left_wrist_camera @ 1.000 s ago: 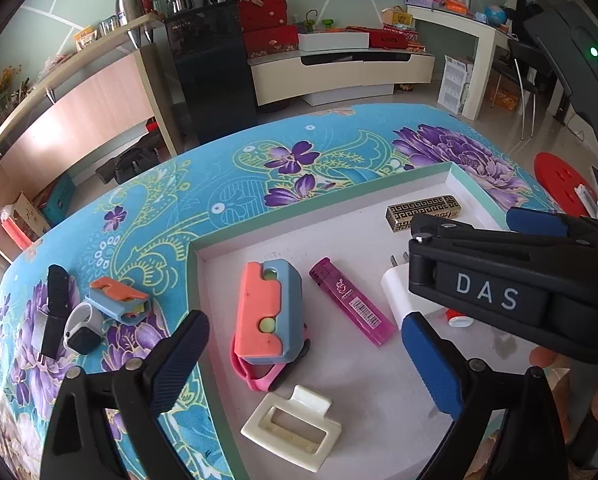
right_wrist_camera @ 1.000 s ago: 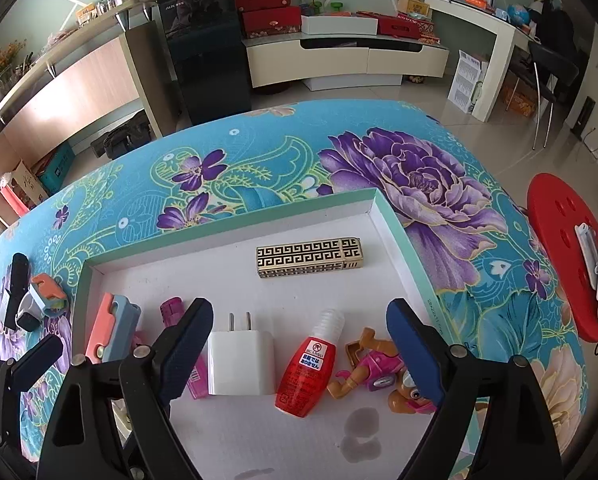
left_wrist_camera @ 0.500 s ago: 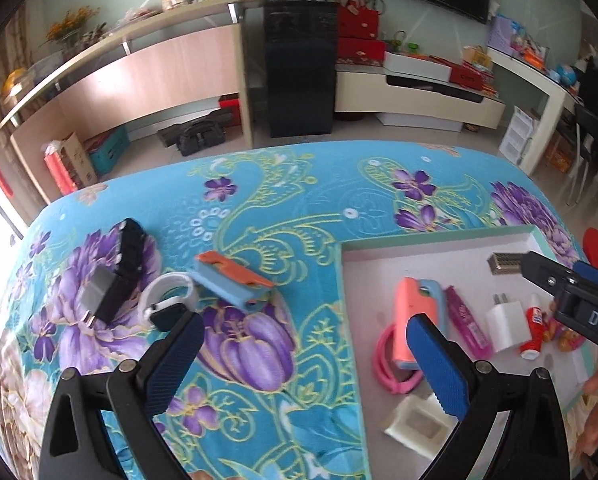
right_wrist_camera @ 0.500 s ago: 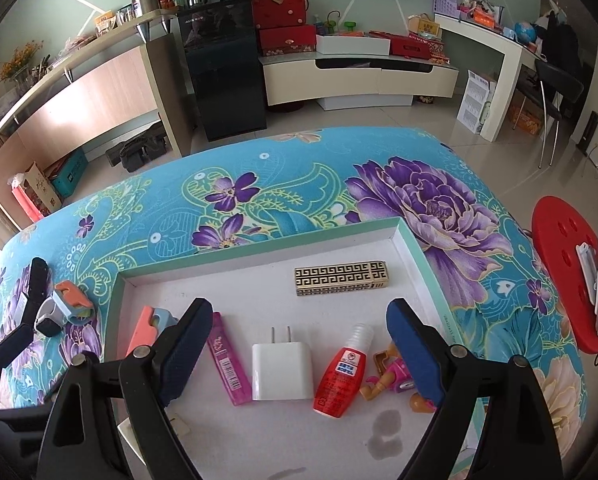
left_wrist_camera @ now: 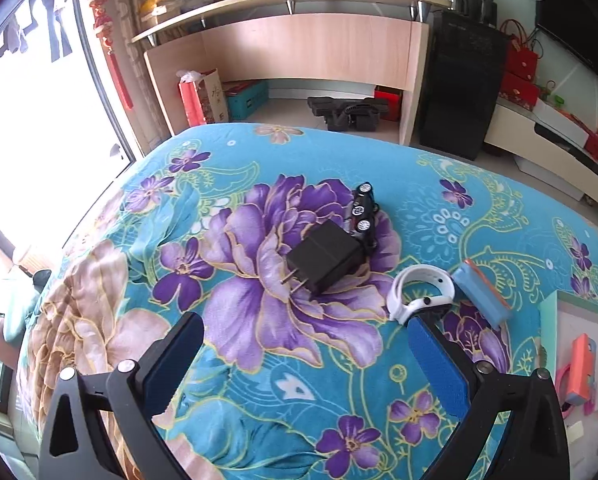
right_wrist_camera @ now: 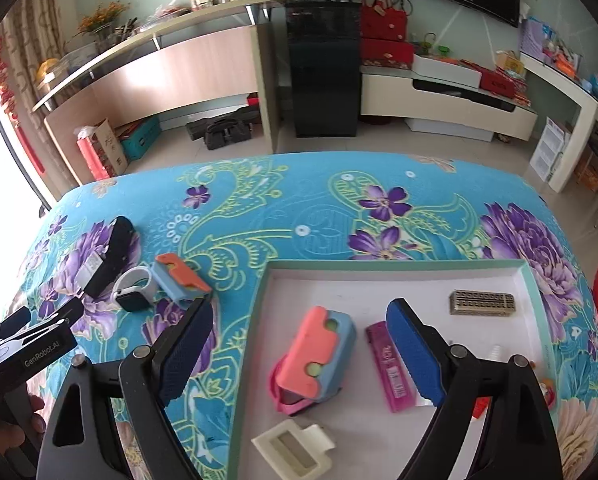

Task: Organize rigid objects
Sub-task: 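Withdraw both open tools from the tray back over the pile, then grasp the black plug adapter with the left tool while the right tool grasps the orange-and-blue case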

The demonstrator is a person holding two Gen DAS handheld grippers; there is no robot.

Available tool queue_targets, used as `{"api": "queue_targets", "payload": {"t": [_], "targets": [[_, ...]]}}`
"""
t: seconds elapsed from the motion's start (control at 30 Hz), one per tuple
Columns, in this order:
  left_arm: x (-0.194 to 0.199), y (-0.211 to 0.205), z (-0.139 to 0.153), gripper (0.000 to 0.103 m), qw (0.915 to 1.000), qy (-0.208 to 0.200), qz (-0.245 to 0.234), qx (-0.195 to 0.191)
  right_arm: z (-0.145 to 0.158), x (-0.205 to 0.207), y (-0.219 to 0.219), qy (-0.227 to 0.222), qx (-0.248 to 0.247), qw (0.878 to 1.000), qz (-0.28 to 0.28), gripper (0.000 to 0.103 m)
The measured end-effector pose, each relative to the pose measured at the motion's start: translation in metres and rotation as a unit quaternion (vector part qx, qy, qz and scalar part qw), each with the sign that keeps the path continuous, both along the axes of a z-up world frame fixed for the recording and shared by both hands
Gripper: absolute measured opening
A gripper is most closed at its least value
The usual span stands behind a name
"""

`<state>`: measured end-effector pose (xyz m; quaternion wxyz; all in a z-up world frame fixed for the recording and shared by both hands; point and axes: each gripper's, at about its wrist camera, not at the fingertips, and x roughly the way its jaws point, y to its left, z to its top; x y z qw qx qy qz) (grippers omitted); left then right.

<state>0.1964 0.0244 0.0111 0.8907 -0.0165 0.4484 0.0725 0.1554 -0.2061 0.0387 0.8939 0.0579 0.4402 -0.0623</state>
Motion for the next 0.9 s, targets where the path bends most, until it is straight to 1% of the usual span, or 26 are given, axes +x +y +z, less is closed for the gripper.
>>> {"api": "queue_targets", "payload": {"t": [0.1,0.2,0.3,0.43,0.5,0.57,0.67,0.8,0.9], "targets": [[0.001,0.013,0.002,0.103,0.9999,-0.005,0.011,-0.007,-0.002,0.007,0.02,-0.004,0.013,1.0,0.028,0.089],[0.004,0.024,0.002,0.103,0.9997,-0.008,0.017,-0.013,-0.005,0.013,0.033,-0.01,0.04,0.998,0.046,0.089],[0.008,0.032,0.0,0.103,0.9996,-0.013,0.011,-0.024,-0.011,0.02,0.045,-0.009,0.056,0.997,0.059,0.089],[0.015,0.044,-0.007,0.103,0.9991,-0.016,0.009,-0.039,-0.018,0.027,0.058,-0.008,0.058,0.996,0.069,0.089],[0.021,0.05,-0.014,0.103,0.9988,-0.006,0.012,-0.047,-0.022,0.031,0.061,-0.006,0.069,0.995,0.073,0.089],[0.026,0.054,-0.02,0.103,0.9988,-0.004,0.02,-0.044,-0.028,0.036,0.065,-0.003,0.077,0.994,0.075,0.089],[0.036,0.055,-0.029,0.103,0.999,0.002,0.017,-0.042,-0.035,0.042,0.07,0.003,0.073,0.995,0.073,0.089],[0.046,0.053,-0.039,0.103,0.9991,0.006,0.0,-0.043,-0.043,0.05,0.083,0.009,0.062,0.994,0.087,0.089],[0.053,0.049,-0.044,0.103,0.9986,0.005,-0.015,-0.051,-0.051,0.06,0.088,0.016,0.052,0.995,0.081,0.089]]}}
